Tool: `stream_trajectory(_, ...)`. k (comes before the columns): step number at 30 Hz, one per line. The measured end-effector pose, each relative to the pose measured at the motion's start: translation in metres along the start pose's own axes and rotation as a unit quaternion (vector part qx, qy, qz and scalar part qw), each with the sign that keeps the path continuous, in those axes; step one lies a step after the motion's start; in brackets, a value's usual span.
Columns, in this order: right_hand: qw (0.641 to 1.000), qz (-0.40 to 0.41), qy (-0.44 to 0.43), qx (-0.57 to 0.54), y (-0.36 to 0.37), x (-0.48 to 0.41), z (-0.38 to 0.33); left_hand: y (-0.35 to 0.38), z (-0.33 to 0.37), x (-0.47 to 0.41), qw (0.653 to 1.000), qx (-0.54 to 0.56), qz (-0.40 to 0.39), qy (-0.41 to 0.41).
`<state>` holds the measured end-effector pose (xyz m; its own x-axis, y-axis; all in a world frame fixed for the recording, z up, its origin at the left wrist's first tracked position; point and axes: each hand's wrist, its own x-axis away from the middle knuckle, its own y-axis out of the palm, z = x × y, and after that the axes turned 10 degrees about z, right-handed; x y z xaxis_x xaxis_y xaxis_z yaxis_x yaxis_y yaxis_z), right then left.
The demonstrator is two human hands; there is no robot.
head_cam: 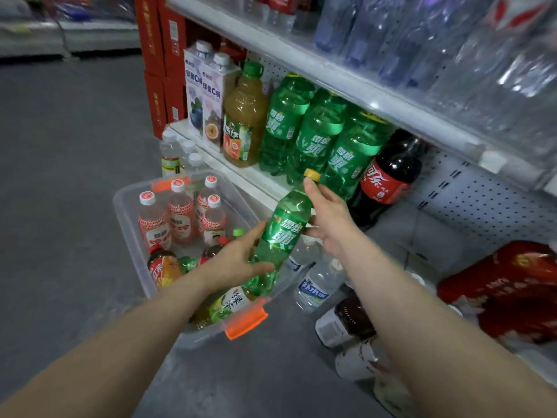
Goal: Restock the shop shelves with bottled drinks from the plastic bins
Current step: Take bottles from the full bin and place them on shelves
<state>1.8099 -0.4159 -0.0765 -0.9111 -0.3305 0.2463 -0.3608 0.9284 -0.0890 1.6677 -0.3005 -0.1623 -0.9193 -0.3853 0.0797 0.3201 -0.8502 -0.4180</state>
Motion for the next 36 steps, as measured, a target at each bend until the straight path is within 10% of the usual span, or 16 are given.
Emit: stream_trajectory(36, 0.988, 0.136, -0.068, -0.007, -0.500, 0.132, -0.041, 0.349, 0.316, 0.021, 0.949, 0.073, -0.240, 0.190)
